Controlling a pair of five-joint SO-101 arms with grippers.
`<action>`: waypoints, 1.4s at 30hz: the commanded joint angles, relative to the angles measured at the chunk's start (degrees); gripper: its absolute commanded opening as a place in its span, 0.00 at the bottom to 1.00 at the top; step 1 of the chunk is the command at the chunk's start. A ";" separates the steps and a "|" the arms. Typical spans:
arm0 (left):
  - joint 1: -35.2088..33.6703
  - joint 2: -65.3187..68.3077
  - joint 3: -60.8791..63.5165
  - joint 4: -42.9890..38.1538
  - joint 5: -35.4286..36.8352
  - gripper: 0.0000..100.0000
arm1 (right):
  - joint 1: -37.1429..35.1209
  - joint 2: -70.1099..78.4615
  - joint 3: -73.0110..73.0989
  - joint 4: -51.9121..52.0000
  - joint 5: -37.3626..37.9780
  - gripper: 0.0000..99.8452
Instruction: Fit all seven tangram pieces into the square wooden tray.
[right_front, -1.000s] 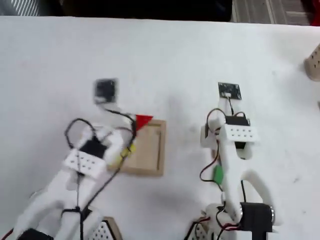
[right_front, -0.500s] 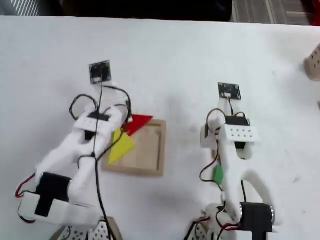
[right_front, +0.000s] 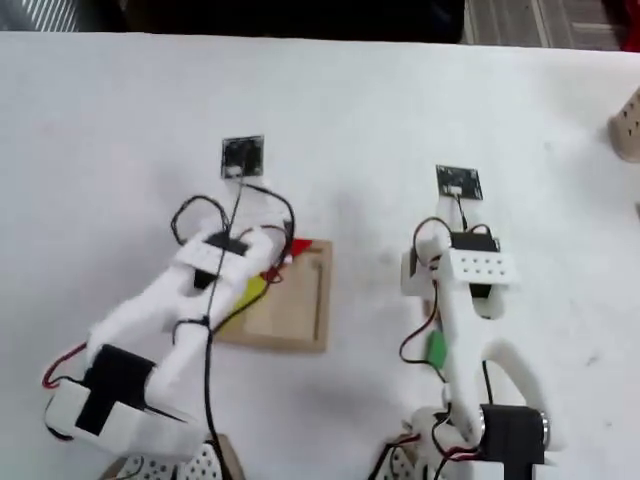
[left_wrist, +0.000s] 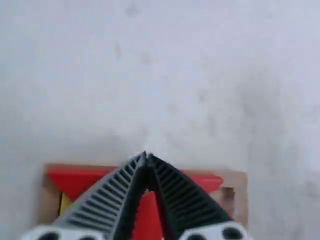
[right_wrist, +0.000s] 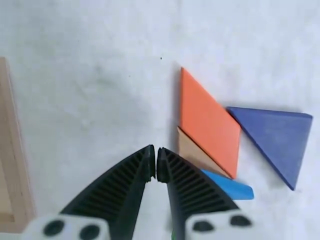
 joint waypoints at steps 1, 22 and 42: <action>1.01 -0.40 -0.44 0.35 -0.70 0.02 | 0.48 -0.22 -0.53 -0.84 1.85 0.02; 8.04 -9.27 3.96 5.19 3.87 0.02 | 0.57 -0.31 -0.62 -0.84 2.20 0.02; 14.46 -25.89 19.52 9.85 -7.03 0.02 | 0.40 -0.22 -0.26 -1.98 2.02 0.02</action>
